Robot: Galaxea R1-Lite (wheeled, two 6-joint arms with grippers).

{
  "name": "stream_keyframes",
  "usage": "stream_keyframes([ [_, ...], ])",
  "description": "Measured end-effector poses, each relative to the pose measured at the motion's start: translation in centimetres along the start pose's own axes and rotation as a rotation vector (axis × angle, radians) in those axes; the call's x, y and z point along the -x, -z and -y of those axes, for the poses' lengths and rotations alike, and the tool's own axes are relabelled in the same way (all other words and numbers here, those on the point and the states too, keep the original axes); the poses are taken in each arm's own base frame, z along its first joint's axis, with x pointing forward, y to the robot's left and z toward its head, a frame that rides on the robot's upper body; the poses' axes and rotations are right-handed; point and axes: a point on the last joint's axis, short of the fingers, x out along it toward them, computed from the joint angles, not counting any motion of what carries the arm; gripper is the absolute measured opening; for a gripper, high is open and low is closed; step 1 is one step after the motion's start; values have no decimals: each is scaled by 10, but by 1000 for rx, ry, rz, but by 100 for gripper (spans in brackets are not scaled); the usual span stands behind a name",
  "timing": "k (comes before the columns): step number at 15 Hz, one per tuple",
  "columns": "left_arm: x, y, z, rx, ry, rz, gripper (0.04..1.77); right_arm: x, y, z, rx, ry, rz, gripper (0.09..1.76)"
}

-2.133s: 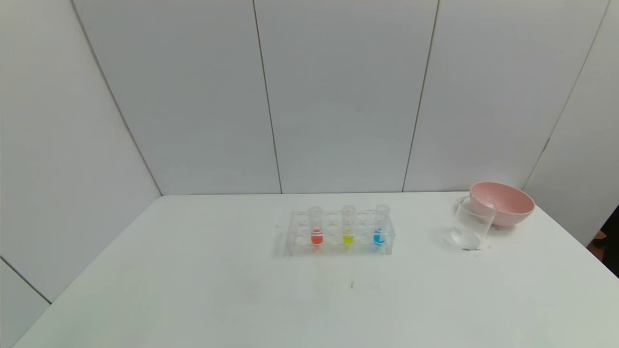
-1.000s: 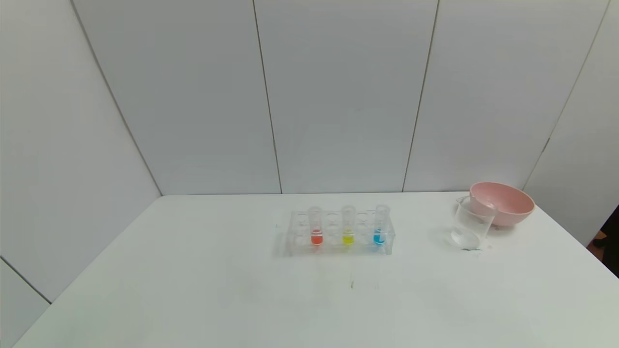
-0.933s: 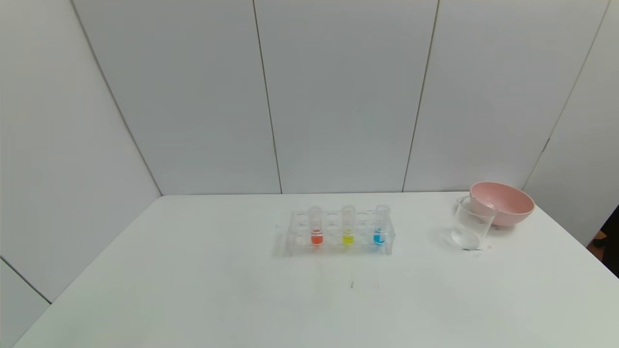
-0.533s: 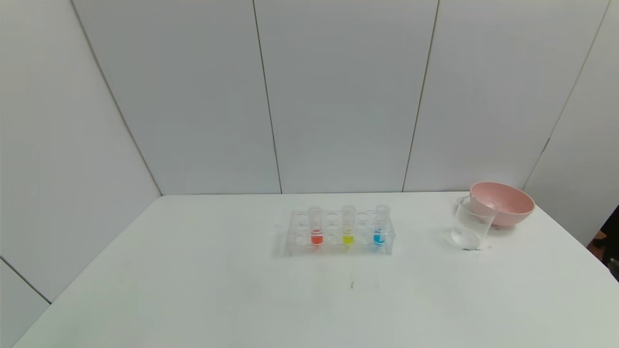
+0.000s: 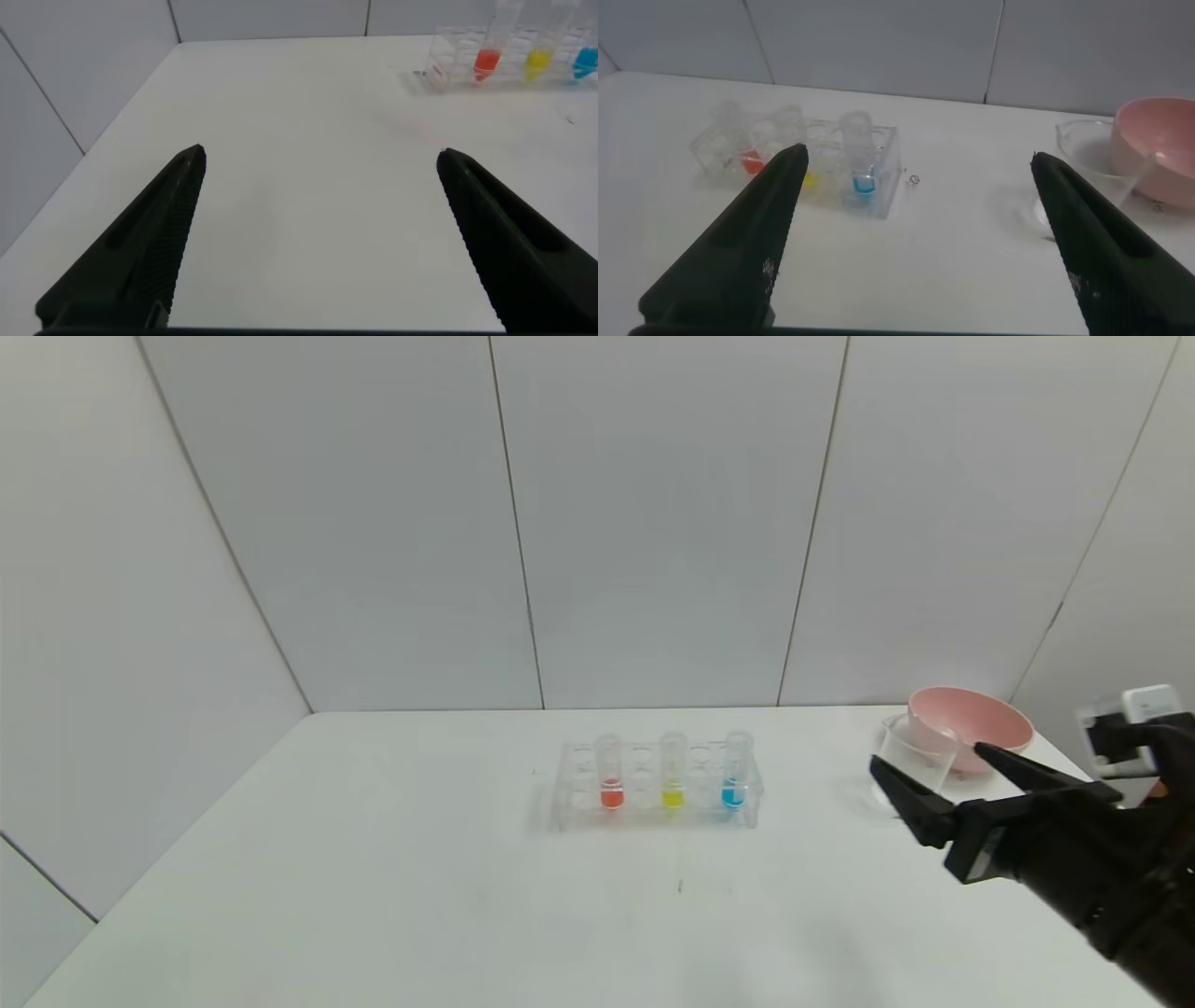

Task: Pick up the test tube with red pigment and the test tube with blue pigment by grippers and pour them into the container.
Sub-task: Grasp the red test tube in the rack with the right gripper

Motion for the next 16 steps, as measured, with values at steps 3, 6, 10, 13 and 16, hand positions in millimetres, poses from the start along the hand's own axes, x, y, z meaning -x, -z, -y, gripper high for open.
stream_keyframes([
  [3, 0, 0, 0, 0, 0, 0, 176, -15, 9, -57, 3, -49, -19, 171],
  [6, 0, 0, 0, 0, 0, 0, 176, -27, 27, -99, 19, -80, -49, 171],
  [10, 0, 0, 0, 0, 0, 0, 176, -43, 55, -138, 43, -120, -93, 171],
  [13, 0, 0, 0, 0, 0, 0, 176, -60, 67, -156, 51, -144, -106, 171],
  [16, 0, 0, 0, 0, 0, 0, 176, -79, 77, -171, 51, -158, -110, 171],
])
